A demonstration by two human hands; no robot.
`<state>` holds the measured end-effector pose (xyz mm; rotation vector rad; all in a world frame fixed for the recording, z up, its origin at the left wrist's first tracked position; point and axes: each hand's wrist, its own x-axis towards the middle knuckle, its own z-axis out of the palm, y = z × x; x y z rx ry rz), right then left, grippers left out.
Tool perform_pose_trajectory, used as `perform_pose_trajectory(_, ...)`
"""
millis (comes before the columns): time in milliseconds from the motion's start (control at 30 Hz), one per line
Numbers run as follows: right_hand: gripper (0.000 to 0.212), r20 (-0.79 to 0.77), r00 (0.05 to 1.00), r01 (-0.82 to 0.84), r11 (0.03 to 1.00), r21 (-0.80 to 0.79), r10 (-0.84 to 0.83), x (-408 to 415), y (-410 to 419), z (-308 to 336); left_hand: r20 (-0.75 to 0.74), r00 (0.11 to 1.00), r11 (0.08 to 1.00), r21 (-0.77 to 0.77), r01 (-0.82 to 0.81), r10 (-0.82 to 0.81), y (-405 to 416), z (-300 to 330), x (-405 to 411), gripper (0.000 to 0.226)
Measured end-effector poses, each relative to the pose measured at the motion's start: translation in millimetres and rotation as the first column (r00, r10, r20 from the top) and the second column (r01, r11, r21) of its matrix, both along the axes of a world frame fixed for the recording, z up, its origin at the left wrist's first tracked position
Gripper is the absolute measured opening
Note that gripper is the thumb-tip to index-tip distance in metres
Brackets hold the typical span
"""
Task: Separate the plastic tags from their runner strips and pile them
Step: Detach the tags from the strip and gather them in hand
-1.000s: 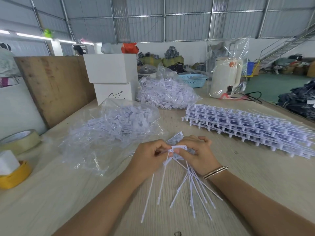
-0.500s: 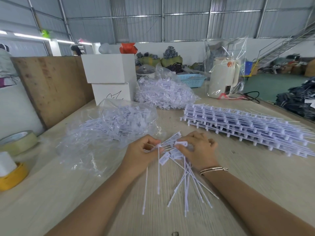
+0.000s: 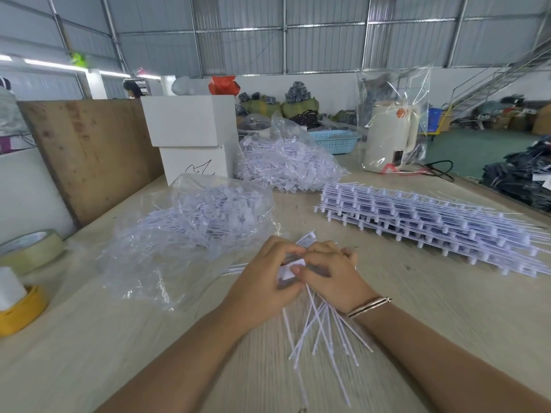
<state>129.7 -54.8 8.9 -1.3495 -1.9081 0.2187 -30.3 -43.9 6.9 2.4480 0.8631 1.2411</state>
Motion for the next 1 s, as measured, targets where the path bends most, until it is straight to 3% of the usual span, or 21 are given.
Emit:
perform_pose_trajectory(100,0.021,-0.183,0.983,0.011,0.998,-0.058,-0.022,6.6,2.4,2.9,0.027,0.999,0.997,-0.062,0.035,-0.033,0.7,1.6,-6.6,0.032)
perform_pose_trajectory(200,0.037,-0.146,0.986,0.072,0.997,-0.041,-0.077,8.2,2.2,2.3,-0.007,1.000,0.995,-0.097,0.011,-0.012,4.2,0.1,-14.9,0.032)
perform_pose_trajectory(367,0.036,-0.102,0.991,0.084,0.996,-0.011,-0.084,5.7,2.9,2.1,-0.082,0.993,0.994,-0.051,-0.093,0.088,9.5,-7.0,-15.0,0.022)
perform_pose_trajectory(467,0.026,-0.076,0.995,0.067,0.998,-0.007,-0.067,6.4,1.0,2.5,-0.080,0.988,0.991,0.008,-0.131,0.131,8.3,-4.9,-13.2,0.015)
perform_pose_trajectory(733,0.023,-0.091,0.996,-0.016,1.000,-0.003,0.016,7.6,-0.2,0.9,-0.188,0.955,0.952,0.247,-0.180,0.229,0.4,2.6,-9.4,0.014)
perform_pose_trajectory(867,0.027,-0.083,0.995,-0.041,0.997,0.059,0.046,8.5,0.5,2.0,-0.174,0.959,0.961,0.205,-0.187,0.224,0.6,3.5,-10.4,0.018)
perform_pose_trajectory(1000,0.024,0.009,1.000,-0.026,0.990,0.142,0.025,9.4,-0.2,3.2,-0.078,0.975,0.978,0.033,-0.207,0.209,1.2,3.3,-9.1,0.026)
